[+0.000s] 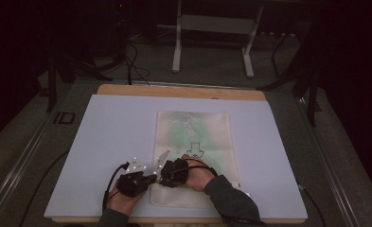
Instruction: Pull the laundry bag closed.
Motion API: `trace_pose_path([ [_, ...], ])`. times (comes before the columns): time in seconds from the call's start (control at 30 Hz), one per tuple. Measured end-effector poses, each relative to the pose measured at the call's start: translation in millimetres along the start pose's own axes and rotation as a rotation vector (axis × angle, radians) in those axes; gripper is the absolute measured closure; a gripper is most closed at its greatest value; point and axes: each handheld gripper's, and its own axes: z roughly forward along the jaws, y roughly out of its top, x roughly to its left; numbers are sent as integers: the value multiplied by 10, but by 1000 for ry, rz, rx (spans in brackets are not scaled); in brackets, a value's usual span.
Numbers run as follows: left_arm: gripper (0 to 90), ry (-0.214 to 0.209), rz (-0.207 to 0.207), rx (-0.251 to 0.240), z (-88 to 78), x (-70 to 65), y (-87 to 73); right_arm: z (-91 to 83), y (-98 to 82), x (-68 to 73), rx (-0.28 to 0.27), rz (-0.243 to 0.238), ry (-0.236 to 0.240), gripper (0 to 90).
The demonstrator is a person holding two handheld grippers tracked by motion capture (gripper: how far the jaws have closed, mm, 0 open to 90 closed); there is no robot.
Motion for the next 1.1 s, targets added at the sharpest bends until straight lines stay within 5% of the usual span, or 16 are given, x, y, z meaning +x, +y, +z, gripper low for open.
trace_pose_path([
  [0.27, 893, 9, -1, 9, 24, -11, 5, 9, 55, -30, 35, 7, 20, 807],
  [0.53, 894, 9, 8, 15, 27, -12, 4, 5, 92, 13, 74, -47, -6, 821],
  [1.1, 895, 10, 6, 15, 31, -13, 4, -16, 61, 42, 72, -58, -14, 824],
])
